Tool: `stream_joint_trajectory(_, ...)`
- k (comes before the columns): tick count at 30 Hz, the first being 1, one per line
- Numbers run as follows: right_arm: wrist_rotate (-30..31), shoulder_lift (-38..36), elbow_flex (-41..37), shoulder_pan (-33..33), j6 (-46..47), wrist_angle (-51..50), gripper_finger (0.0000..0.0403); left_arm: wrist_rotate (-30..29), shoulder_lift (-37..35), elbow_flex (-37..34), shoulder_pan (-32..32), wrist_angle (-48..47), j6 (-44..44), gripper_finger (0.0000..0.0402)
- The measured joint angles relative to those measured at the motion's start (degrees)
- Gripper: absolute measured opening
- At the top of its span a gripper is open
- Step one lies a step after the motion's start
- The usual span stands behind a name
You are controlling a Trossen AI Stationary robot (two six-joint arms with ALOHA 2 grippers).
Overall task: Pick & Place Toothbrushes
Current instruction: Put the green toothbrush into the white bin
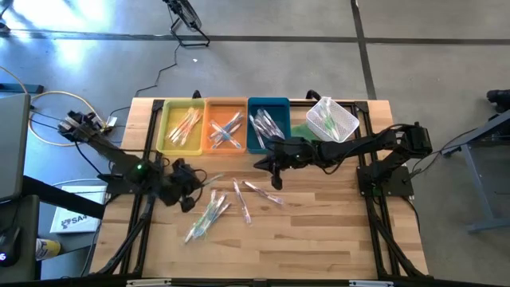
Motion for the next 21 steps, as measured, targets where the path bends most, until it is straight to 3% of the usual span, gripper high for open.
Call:
stream_joint_trajectory(6, -7.81, 0.00, 0.00, 0.15, 0.01, 8.22, 0.0002, 3.26, 0.00, 0.04, 9.58, 14.53, 22.25, 0.0000)
stream_joint_trajectory(10, -7.34, 0.00, -0.01, 1.04, 0.01, 11.22, 0.0002, 8.55, -0.34, 0.07, 15.23, 23.29, 35.49, 0.0000)
stream_joint_trajectory(14, -7.15, 0.00, -0.01, 2.37, -0.33, 15.79, 0.0002, 14.70, -0.31, 0.09, 20.90, 29.06, 41.44, 0.0000)
stream_joint_trajectory(17, -3.74, 0.00, -0.01, 3.90, -3.18, 18.75, 0.0010, 18.78, -0.31, 0.09, 24.45, 31.37, 43.82, 0.0000)
stream_joint_trajectory(21, 4.26, 0.00, 0.00, 6.00, -7.50, 20.57, 0.0055, 23.85, -0.30, 0.09, 27.49, 33.32, 44.43, 0.0000)
